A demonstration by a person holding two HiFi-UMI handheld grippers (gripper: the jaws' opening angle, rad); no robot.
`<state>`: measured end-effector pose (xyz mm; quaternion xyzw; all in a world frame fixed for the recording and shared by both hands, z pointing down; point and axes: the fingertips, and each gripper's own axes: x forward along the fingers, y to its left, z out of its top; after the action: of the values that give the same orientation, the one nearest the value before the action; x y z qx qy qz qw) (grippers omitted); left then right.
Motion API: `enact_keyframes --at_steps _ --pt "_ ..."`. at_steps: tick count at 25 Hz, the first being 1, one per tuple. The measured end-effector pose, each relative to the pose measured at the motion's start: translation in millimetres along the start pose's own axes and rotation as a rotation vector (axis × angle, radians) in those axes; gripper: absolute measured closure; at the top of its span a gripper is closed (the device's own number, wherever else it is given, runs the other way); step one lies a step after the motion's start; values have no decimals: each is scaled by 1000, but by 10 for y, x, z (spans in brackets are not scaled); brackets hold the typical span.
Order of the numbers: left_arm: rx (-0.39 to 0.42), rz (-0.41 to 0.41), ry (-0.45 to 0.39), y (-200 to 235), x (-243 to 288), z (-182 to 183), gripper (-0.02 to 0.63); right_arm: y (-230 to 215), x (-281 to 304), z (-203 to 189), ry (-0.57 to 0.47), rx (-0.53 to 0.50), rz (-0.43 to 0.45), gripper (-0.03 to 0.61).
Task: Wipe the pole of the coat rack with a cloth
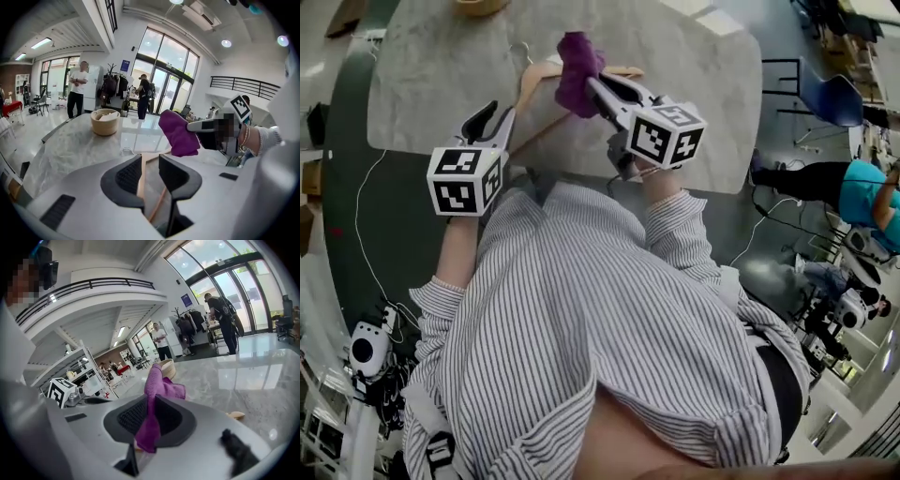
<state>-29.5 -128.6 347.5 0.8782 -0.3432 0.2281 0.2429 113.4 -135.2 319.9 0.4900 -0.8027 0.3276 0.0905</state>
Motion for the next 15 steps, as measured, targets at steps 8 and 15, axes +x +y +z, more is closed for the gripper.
enact_keyframes --at_steps 8,15 --pt "21 -7 -124 -83 -90 436 555 290 -5 247 -86 34 95 522" --pt "-2 -37 -203 -123 -144 703 569 531 -86 535 -252 14 138 522"
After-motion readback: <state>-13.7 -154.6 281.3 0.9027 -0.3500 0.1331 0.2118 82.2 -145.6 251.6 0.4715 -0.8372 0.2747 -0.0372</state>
